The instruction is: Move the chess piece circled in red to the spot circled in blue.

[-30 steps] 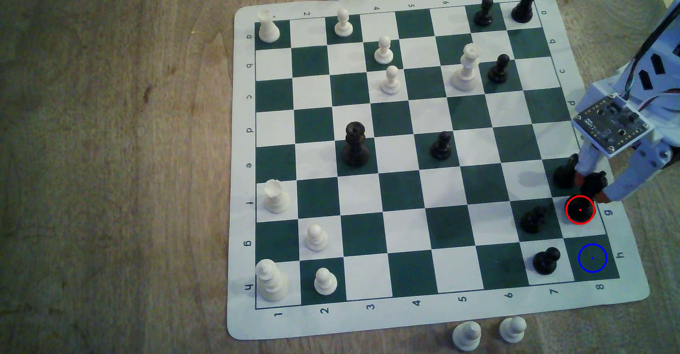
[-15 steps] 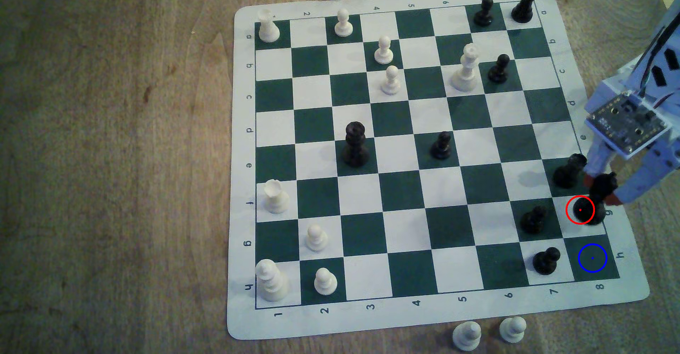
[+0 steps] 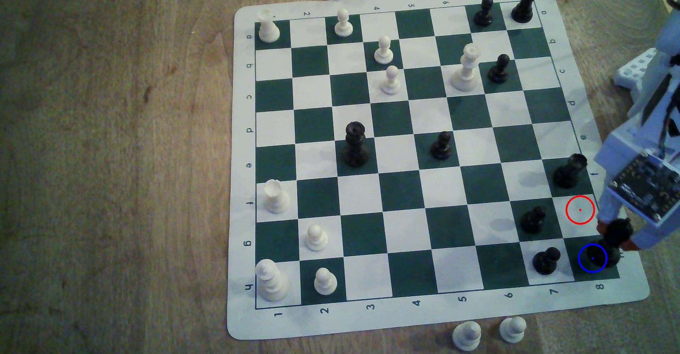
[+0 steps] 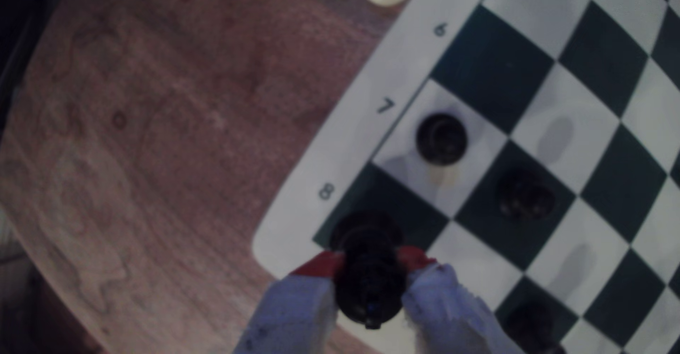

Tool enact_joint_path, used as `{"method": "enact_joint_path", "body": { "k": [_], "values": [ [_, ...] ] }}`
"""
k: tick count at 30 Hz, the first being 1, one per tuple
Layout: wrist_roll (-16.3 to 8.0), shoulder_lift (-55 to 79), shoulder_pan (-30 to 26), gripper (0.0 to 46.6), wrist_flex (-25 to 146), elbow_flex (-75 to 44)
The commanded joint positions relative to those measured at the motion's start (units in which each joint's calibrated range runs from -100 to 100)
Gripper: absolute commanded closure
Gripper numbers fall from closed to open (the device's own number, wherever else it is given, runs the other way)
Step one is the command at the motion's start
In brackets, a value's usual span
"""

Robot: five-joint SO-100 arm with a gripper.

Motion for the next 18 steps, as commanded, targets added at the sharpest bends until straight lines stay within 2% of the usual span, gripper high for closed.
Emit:
{"method": "enact_joint_path", "body": {
  "k": [1,6,18],
  "values": [
    [-0.2,0.0,-0.4,46.4,-1.5,-3.2],
    [0.2,0.5,1.2,46.4,-2.7,-1.1],
    [0.3,0.3,0.9,46.4,-4.4,2.0]
  ]
}}
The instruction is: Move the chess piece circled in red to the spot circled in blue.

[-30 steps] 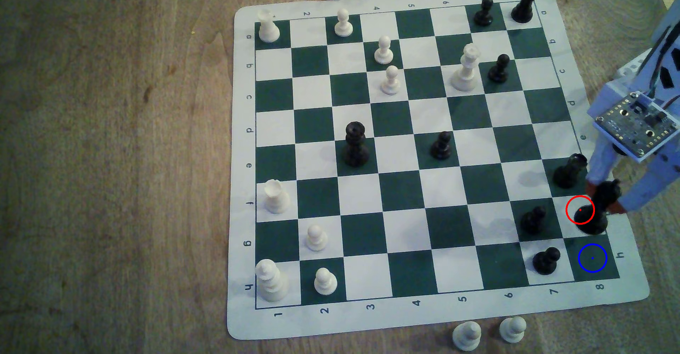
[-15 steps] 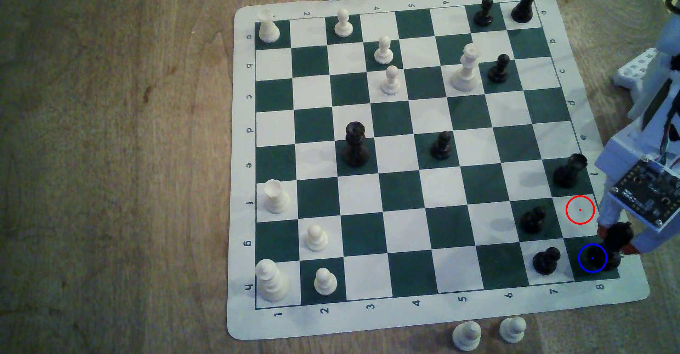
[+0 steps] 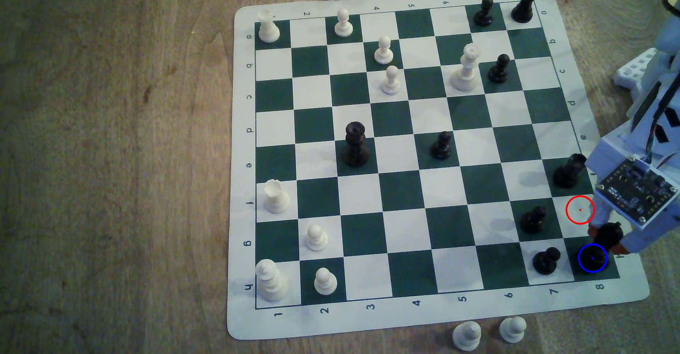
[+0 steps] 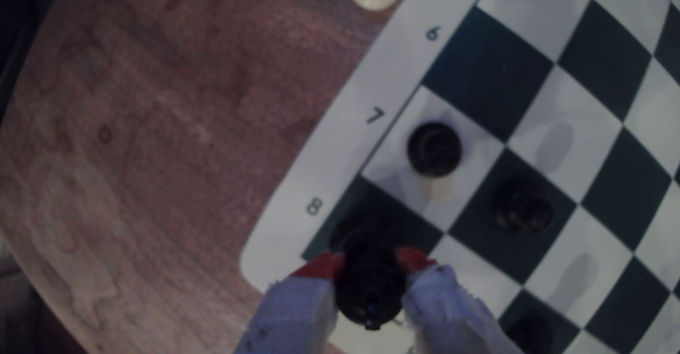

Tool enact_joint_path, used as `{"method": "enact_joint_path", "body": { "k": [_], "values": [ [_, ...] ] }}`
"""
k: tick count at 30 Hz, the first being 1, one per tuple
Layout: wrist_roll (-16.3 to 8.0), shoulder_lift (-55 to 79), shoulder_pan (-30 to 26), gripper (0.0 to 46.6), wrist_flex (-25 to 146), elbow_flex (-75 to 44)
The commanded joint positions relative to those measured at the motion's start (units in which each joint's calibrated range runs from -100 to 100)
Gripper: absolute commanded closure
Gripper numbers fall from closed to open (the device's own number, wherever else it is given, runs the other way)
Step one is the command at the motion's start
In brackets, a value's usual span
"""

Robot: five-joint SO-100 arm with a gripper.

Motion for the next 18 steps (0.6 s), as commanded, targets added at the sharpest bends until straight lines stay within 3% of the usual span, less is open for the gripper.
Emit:
{"method": "enact_joint_path", "body": {
  "k": [1,18],
  "values": [
    [0.3,-0.6,-0.4,46.4,-0.6,-0.7],
    [0.7,0.0,-0.3,46.4,-2.4,1.5]
  ]
}}
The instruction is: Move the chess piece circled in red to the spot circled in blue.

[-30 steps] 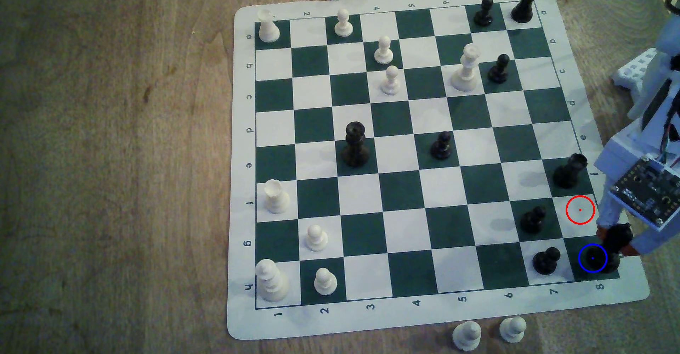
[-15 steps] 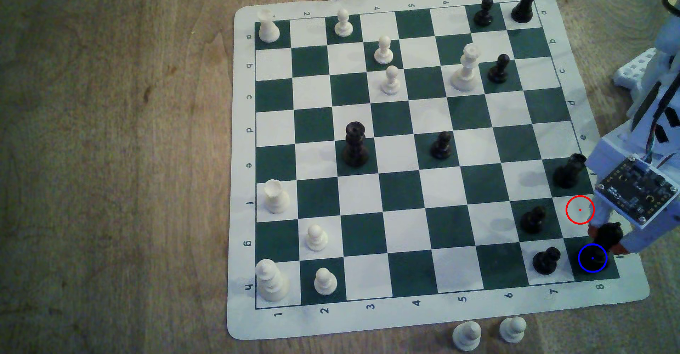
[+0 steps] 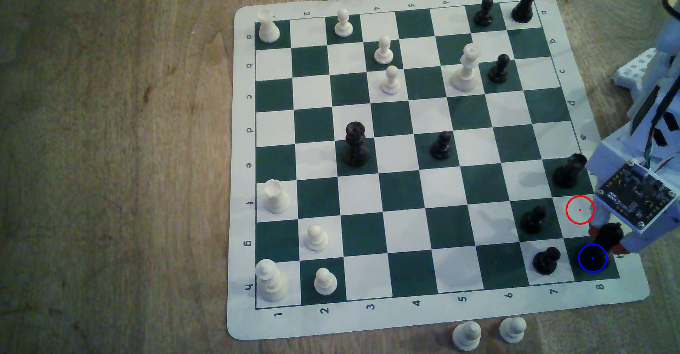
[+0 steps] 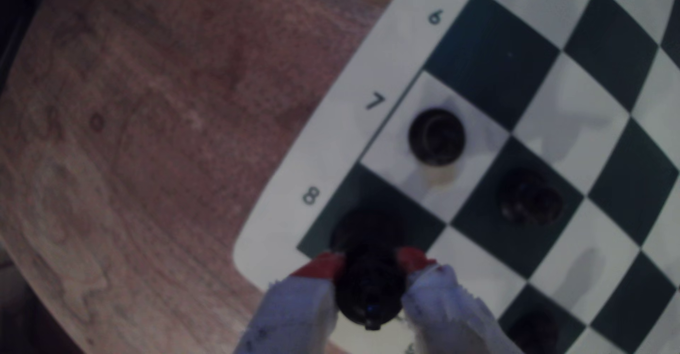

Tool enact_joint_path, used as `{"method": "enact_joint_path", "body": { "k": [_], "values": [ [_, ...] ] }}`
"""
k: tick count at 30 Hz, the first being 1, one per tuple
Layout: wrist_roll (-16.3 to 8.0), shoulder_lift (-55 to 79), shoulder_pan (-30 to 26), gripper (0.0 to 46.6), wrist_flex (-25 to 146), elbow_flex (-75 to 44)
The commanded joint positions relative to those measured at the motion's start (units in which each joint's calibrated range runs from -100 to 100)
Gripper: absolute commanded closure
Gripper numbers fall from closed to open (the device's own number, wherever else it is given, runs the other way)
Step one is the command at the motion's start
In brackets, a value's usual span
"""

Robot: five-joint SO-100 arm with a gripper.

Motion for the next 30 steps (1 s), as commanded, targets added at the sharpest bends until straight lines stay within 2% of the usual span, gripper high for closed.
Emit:
{"method": "enact_joint_path", "body": {
  "k": [1,7,9,10,11,12,15,23,30],
  "values": [
    [0.8,-0.3,0.4,46.4,-1.1,-0.8],
    [0.8,0.0,0.6,44.6,-1.7,-0.1],
    [0.9,0.0,0.6,42.7,-1.8,0.1],
    [0.9,0.0,0.7,36.1,-1.9,0.3],
    [0.9,-0.1,0.7,31.9,-1.9,0.4],
    [0.9,-0.3,0.7,29.1,-1.9,0.6],
    [1.0,-0.7,0.7,26.1,-1.9,1.6],
    [1.4,-2.8,0.7,24.9,-0.2,2.3],
    [1.6,-9.5,1.1,26.5,6.6,2.4]
  ]
}}
